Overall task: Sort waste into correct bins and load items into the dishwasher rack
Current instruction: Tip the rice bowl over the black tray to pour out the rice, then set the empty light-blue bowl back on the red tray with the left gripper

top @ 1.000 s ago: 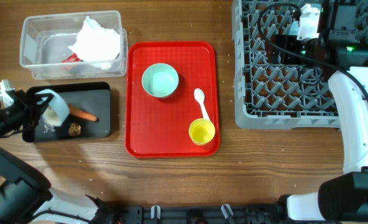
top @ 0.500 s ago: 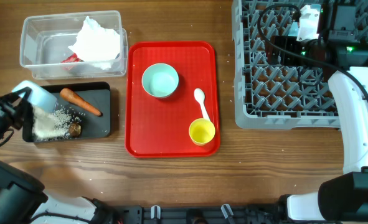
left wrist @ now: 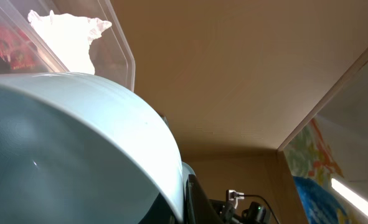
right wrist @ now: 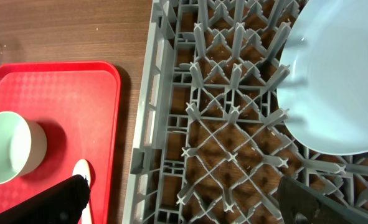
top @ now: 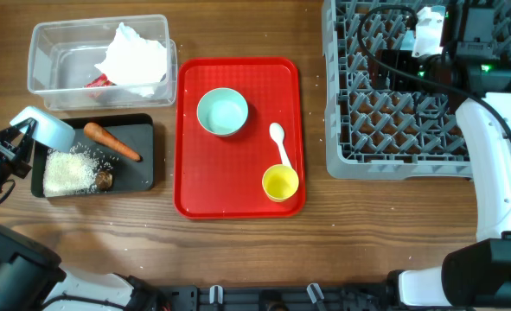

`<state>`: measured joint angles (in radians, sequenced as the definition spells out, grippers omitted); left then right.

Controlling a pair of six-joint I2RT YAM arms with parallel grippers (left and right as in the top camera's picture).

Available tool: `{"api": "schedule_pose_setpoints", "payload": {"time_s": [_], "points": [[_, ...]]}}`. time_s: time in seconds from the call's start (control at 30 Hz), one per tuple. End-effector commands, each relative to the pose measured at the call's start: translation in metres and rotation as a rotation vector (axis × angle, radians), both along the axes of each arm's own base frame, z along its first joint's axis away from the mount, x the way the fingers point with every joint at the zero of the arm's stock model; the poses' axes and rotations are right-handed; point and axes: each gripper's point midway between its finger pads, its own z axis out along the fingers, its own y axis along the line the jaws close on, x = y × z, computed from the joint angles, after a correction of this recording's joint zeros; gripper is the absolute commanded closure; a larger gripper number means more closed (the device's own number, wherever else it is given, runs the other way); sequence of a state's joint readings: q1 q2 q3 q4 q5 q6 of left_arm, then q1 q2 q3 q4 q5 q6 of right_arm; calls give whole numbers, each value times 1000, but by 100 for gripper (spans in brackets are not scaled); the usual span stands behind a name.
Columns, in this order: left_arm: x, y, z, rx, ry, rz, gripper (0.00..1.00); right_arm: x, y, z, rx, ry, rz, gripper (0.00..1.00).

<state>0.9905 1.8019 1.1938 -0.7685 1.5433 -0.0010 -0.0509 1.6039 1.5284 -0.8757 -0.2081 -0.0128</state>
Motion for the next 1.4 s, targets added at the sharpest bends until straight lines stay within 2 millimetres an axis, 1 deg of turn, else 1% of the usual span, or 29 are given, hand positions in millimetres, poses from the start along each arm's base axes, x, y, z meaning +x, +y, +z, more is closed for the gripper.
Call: {"api": "schedule_pose_setpoints", "payload": {"time_s": [0.0, 0.03, 0.1, 0.13, 0.27, 0.33, 0.37, 0.43, 0.47, 0.5, 0.6, 0.63, 0.67, 0.7, 0.73, 0.77, 0.8, 0.83, 0.87, 0.93, 1.0, 1.07, 1.1, 1.2, 1.37], "points": [[-2, 0, 3, -23, -25, 0, 96, 2, -1, -5, -11, 11, 8, 0], [-3, -1, 3, -62, 1, 1, 96, 2, -1, -5, -11, 11, 8, 0], [-7, -7, 3, -237, 115, 4, 96, 2, -1, -5, -11, 11, 8, 0], [-7, -7, 3, -262, 131, 4, 96, 2, -1, -5, -11, 11, 8, 0], [-7, -7, 3, -267, 134, 4, 96, 2, -1, -5, -12, 10, 9, 0], [-7, -9, 7, -256, 128, -1, 96, 2, -1, -5, -12, 10, 9, 0], [-6, -13, 12, -241, 120, -9, 96, 2, -1, -5, -12, 10, 9, 0], [-1, -34, 22, -183, 117, -55, 96, 3, -1, -4, -12, 5, 8, 0], [4, -54, 21, -111, 161, -89, 96, 3, -1, -4, -12, 2, 8, 0], [9, -78, 16, -33, 218, -135, 96, 3, -1, -4, -10, 2, 6, 0], [18, -158, 3, 203, 319, -316, 96, 3, -1, -4, -10, 6, 6, 0], [18, -191, -6, 304, 352, -396, 96, 2, -1, -5, -11, 10, 6, 0], [15, -220, -18, 396, 393, -466, 96, 2, -1, -5, -10, 12, 6, 0], [12, -238, -30, 470, 447, -502, 96, 2, -1, -5, -10, 12, 6, 0], [7, -261, -45, 576, 510, -538, 96, 2, -1, -5, -10, 11, 6, 0], [3, -275, -58, 695, 556, -549, 96, 2, -1, -5, -10, 11, 6, 0], [-4, -289, -75, 885, 612, -542, 96, 1, -1, -5, -10, 12, 6, 0], [-11, -303, -86, 1064, 619, -542, 96, 1, -1, -6, -10, 13, 6, 0], [-23, -330, -96, 1305, 568, -572, 96, 1, -1, -6, -10, 14, 6, 0], [-28, -345, -101, 1384, 535, -595, 96, 1, -1, -6, -10, 15, 6, 0], [-34, -367, -110, 1392, 517, -624, 96, 1, -1, -6, -10, 15, 6, 0], [-38, -382, -119, 1388, 521, -636, 96, 1, -1, -6, -10, 15, 6, 0], [-40, -387, -129, 1417, 525, -650, 96, 1, -1, -6, -10, 16, 6, 0], [-41, -382, -149, 1464, 592, -633, 96, 1, -1, -6, -10, 15, 6, 0], [-42, -380, -161, 1480, 622, -646, 96, 1, -1, -6, -10, 15, 6, 0]]}}
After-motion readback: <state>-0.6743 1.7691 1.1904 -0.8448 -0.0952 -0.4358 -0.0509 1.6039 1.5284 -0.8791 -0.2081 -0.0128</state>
